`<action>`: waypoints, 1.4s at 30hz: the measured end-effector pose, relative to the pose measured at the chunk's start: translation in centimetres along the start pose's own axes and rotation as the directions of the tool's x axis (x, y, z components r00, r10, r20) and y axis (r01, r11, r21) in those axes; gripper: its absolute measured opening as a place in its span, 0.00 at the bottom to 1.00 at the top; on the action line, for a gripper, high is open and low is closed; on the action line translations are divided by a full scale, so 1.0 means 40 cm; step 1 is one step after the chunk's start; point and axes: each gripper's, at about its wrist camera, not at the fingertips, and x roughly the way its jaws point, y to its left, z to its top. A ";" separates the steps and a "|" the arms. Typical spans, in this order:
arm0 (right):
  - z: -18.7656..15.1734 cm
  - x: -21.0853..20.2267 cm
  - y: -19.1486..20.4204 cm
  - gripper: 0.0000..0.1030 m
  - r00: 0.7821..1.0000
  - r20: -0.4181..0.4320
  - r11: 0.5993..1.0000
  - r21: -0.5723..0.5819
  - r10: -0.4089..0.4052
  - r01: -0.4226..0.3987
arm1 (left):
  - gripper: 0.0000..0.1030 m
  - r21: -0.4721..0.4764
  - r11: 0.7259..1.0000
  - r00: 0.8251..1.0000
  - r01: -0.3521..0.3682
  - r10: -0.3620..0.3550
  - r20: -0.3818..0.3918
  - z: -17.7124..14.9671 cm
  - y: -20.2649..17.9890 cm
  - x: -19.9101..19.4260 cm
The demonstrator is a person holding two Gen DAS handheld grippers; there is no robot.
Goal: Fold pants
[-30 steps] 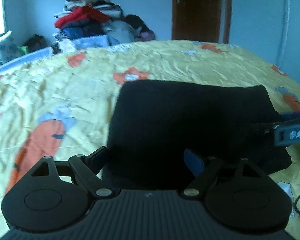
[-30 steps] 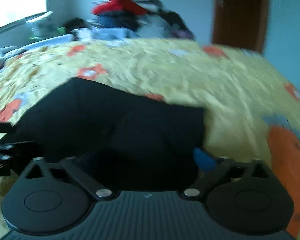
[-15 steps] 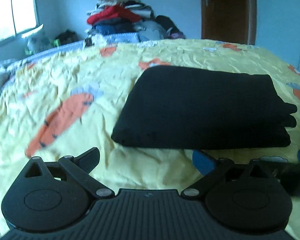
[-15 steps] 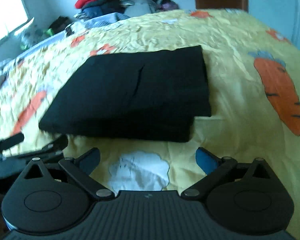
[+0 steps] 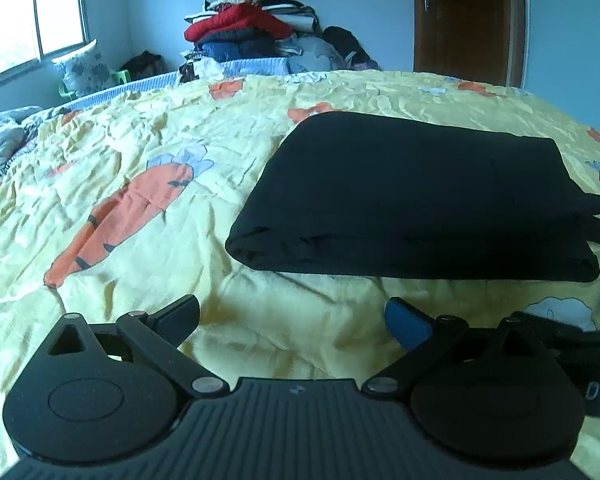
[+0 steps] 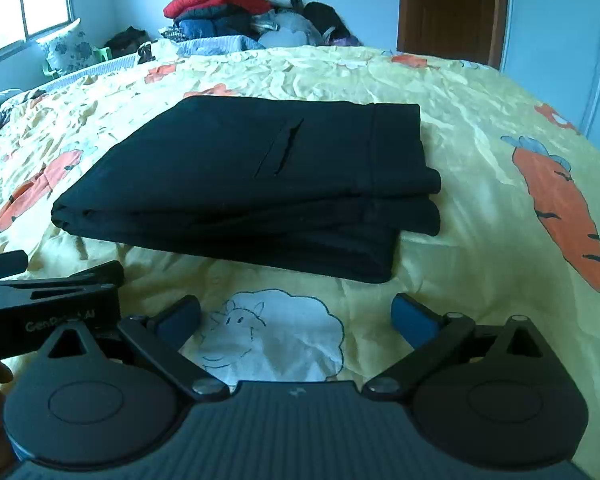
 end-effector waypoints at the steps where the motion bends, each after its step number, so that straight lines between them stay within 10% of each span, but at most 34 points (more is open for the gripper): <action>1: -0.002 0.001 -0.004 1.00 1.000 0.007 1.000 0.005 0.001 -0.001 | 0.99 0.000 1.000 1.000 0.000 0.000 0.002 -0.001 0.000 0.000; 42: -0.021 0.018 0.016 1.00 0.997 0.067 0.998 -0.025 -0.047 0.049 | 1.00 -0.090 0.995 0.999 0.033 -0.033 -0.008 -0.015 0.027 0.011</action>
